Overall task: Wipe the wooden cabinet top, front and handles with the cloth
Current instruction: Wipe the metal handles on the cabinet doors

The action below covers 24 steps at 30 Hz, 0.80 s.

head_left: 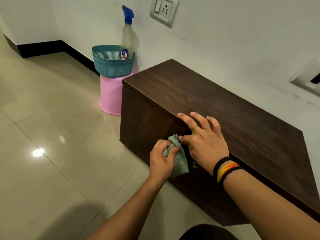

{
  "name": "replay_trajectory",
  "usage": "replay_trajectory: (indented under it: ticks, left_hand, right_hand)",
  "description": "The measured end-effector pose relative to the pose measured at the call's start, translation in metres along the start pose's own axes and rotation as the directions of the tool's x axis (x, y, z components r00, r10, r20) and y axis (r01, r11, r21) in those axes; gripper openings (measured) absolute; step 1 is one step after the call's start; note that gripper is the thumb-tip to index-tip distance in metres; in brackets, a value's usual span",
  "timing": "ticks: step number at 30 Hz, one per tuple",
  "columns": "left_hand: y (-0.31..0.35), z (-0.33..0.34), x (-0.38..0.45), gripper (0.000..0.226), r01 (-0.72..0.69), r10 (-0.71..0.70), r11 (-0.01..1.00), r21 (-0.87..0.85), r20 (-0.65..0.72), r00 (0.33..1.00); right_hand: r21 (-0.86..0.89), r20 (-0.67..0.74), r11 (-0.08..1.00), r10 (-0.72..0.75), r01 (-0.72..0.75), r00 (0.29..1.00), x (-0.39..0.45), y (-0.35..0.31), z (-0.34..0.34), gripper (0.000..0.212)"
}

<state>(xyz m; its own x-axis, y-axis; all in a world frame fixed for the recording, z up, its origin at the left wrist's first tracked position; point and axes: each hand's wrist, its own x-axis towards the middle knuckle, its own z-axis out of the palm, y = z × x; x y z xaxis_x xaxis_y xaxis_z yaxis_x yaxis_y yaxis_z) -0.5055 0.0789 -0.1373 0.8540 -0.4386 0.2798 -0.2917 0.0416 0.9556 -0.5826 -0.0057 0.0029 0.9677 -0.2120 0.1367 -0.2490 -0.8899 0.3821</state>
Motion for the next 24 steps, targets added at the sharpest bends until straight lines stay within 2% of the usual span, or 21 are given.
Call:
replay_trajectory:
  ticks: [3, 6, 9, 12, 15, 17, 20, 24]
  left_hand:
    - [0.016, 0.002, 0.009, 0.025, -0.028, 0.029, 0.999, 0.03, -0.038, 0.999]
    - [-0.005, -0.003, -0.008, 0.025, 0.012, -0.013, 0.999, 0.034, 0.02, 1.0]
    - [-0.03, -0.009, -0.013, 0.015, 0.086, -0.091, 0.991, 0.105, 0.051, 0.995]
    - [-0.033, -0.008, -0.015, 0.015, 0.118, -0.124, 0.986, 0.121, 0.043, 0.991]
    - [-0.031, -0.007, -0.025, 0.01, 0.123, -0.131, 0.987, 0.1, 0.07, 0.989]
    - [-0.031, -0.008, -0.032, 0.01, 0.107, -0.115, 0.99, 0.096, 0.091, 0.989]
    - [-0.023, -0.008, -0.035, 0.008, 0.006, -0.014, 0.998, 0.059, 0.132, 0.991]
    - [-0.002, 0.001, -0.044, 0.017, -0.167, 0.16, 0.985, 0.03, 0.178, 0.971]
  right_hand:
    - [-0.016, -0.015, 1.0, -0.001, 0.0, 1.0, 0.004, 0.0, -0.001, 0.014]
    - [-0.014, 0.007, 1.0, -0.016, 0.016, 1.0, -0.001, -0.005, 0.006, 0.018]
    - [0.015, 0.0, 1.0, 0.007, -0.007, 1.0, 0.004, -0.005, 0.006, 0.023]
    - [0.094, -0.074, 0.994, 0.069, -0.062, 0.995, 0.0, 0.006, -0.004, 0.03]
    - [0.121, -0.187, 0.981, 0.175, -0.154, 0.967, -0.044, 0.025, -0.007, 0.032]
    - [0.024, -0.272, 0.996, 0.092, -0.089, 0.958, -0.08, 0.032, 0.003, 0.029]
    - [-0.134, -0.247, 0.99, -0.07, 0.038, 0.966, -0.104, 0.032, 0.024, 0.025]
    - [-0.265, -0.26, 0.96, -0.163, 0.092, 0.952, -0.094, 0.029, 0.041, 0.028]
